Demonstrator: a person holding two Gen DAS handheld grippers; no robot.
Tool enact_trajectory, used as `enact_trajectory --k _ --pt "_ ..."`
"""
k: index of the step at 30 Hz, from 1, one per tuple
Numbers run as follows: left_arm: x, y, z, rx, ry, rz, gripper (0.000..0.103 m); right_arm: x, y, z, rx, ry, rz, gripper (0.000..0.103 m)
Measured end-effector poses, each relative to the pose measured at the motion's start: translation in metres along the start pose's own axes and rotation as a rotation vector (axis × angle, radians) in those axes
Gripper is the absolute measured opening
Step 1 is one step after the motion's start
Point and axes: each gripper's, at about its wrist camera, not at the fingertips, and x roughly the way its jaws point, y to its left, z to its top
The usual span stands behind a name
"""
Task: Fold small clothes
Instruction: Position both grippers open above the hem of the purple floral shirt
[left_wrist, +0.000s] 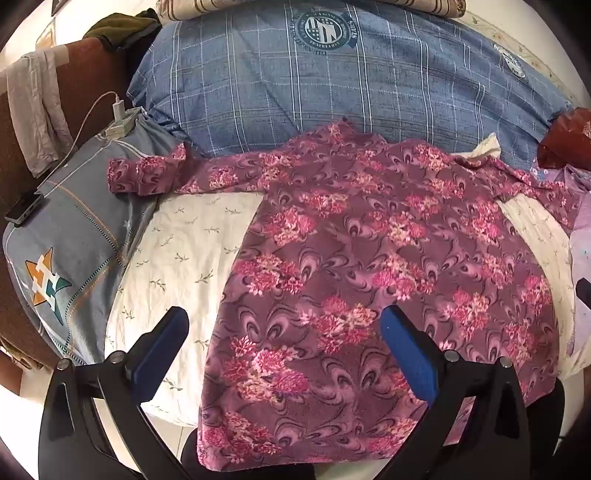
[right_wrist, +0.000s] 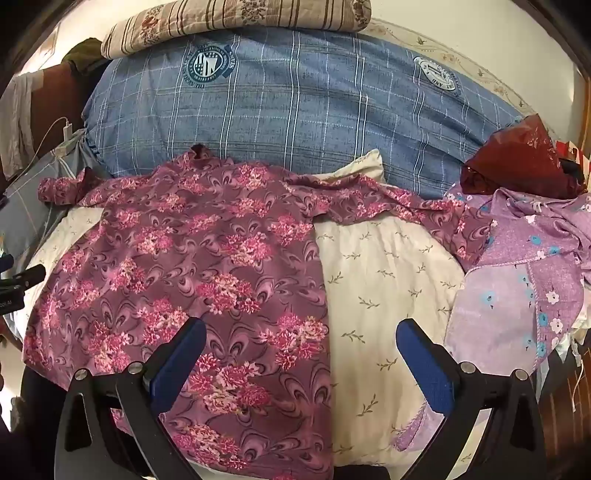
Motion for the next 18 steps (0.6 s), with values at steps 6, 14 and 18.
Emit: enact_trajectory --k 6,14,18 --pt "0.002 0.035 -0.018 -0.015 -0.009 -0.021 0.103 0.013 -0.005 -0.009 -0.016 0.061 0.006 0.103" --pt "0.013 0.061 -0.031 0.054 0.048 -0.051 0.103 0.021 -0.018 -0.007 -0.046 0.082 -0.009 0.103" --pt "0.020 0.063 -0.036 0.069 0.090 0.021 0.103 0.022 -0.024 -0.006 -0.056 0.085 -0.028 0.103"
